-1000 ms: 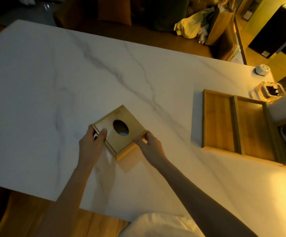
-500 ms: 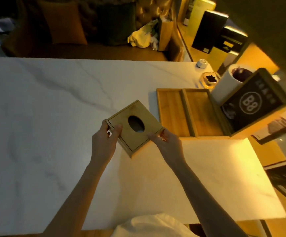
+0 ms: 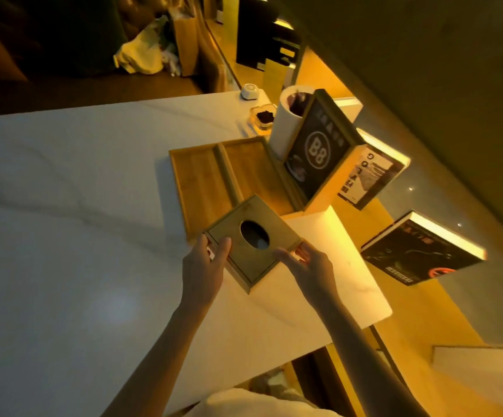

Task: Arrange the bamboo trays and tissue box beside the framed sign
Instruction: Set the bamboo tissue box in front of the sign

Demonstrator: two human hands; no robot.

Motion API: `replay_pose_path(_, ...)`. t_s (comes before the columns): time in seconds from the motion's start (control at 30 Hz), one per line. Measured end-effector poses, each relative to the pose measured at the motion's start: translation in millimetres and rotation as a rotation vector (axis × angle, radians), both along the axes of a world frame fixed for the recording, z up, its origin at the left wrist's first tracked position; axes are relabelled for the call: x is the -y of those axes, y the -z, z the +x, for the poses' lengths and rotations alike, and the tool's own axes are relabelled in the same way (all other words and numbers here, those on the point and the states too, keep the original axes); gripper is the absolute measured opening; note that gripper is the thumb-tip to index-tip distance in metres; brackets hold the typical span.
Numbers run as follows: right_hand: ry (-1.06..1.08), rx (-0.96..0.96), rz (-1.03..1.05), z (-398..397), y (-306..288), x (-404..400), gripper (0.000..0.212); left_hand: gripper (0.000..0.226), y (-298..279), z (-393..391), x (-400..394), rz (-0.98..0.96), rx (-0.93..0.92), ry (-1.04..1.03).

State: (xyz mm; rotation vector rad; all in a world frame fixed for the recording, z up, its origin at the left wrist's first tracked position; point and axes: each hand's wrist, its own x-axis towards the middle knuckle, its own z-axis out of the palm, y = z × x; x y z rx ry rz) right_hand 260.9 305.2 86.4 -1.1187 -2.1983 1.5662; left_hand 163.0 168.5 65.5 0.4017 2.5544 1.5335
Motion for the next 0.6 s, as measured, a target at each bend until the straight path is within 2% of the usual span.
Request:
replay_pose_path(0.2, 0.113, 0.021, -0.133, 28, 15, -41, 0.041, 0.035, 15, 31, -44, -0.009, 0.078, 0.074)
replay_pose_path(0.33, 0.107, 0.024, -0.168, 42, 24, -57, 0.041, 0.044, 23, 44, -60, -0.087, 0.16, 0.085)
replay_pose_path(0.47, 0.095, 0.04, -0.189, 48, 31, -68, 0.041, 0.031, 25, 52, -72, -0.106, 0.16, 0.102)
replay_pose_path(0.6, 0.09, 0.022, -0.204, 49, 36, -74, 0.04, 0.031, 27, 54, -78, -0.091, 0.166, 0.114)
